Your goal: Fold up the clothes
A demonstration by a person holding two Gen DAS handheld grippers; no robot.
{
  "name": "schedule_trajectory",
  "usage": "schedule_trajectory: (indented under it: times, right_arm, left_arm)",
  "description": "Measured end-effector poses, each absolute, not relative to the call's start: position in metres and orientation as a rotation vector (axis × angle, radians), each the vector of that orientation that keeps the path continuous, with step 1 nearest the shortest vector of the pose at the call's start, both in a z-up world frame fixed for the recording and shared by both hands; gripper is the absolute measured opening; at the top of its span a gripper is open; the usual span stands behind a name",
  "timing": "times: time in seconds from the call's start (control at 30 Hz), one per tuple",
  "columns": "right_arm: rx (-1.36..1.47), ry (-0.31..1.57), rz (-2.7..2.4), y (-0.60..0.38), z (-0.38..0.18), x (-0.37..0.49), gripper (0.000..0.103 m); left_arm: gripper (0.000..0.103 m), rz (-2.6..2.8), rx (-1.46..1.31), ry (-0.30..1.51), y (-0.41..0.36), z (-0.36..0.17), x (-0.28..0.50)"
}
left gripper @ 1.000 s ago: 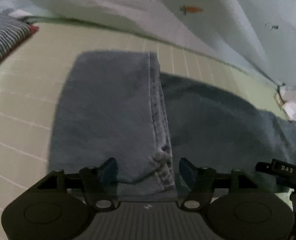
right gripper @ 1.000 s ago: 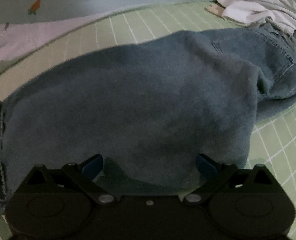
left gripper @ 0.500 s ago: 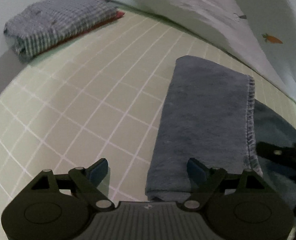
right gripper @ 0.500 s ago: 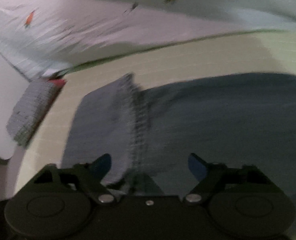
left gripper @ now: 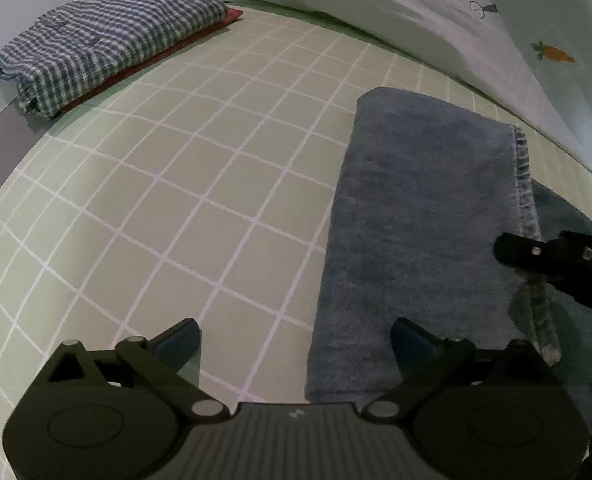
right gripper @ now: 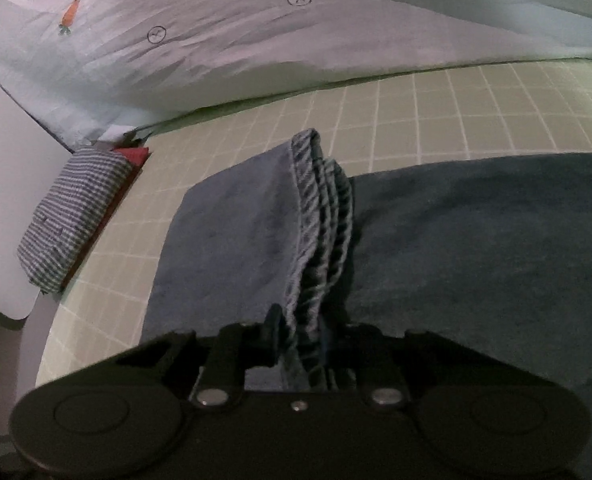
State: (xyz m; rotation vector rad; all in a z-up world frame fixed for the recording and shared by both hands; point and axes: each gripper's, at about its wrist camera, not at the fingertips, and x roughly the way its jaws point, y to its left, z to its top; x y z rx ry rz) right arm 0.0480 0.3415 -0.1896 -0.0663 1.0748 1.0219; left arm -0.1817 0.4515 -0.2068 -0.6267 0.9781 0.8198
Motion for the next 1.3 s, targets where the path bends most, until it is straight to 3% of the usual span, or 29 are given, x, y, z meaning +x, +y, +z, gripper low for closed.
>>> schedule_trajectory:
  times: [0.3,0.37,0.43,0.53,0.8,0.87,0.9,0.93,1.1,1.3]
  right_arm:
    - [-0.159,0.864,0.94,0.293,-0.123,0.051,0.018]
    - [-0.146,0.974,0.861,0.288,-0.144,0.067,0.023]
    - [-0.1,1.094,0.792,0.28,-0.165,0.082,0.04]
    - [0.049,1.171,0.8,0.259,-0.181,0.084,0.053]
    - [-0.181,1.087,0.906,0.254,-0.177,0.051,0.047]
    - [-0.182,1.094,0.895,0.241,-0.176,0.051,0.062]
    - [-0.166,1.096,0.876,0.231,-0.175,0.053,0.078]
    - [-0.139,1.093,0.856,0.22,-0.174,0.057,0.086]
    - [0.027,1.086,0.72,0.135,-0.166,0.081,0.098]
    - [0.276,1.115,0.437,0.014,-0.182,0.11,0.101]
  left_arm:
    - [0.101,0.725,-0.629,0.975,0.434,-0.198,-0.172]
    - [0.101,0.736,-0.629,1.015,0.43,-0.206,-0.168]
    - [0.101,0.74,-0.601,1.018,0.426,-0.205,-0.167]
    - [0.101,0.734,-0.605,1.028,0.427,-0.204,-0.168]
    - [0.103,0.75,-0.54,1.084,0.416,-0.198,-0.164]
    - [0.103,0.754,-0.469,1.089,0.405,-0.19,-0.161]
    - [0.103,0.741,-0.444,1.082,0.399,-0.185,-0.159]
    - [0.103,0.728,-0.42,1.074,0.392,-0.181,-0.157]
    - [0.103,0.663,-0.35,1.055,0.354,-0.167,-0.141]
    - [0.103,0.594,-0.304,1.062,0.307,-0.157,-0.114]
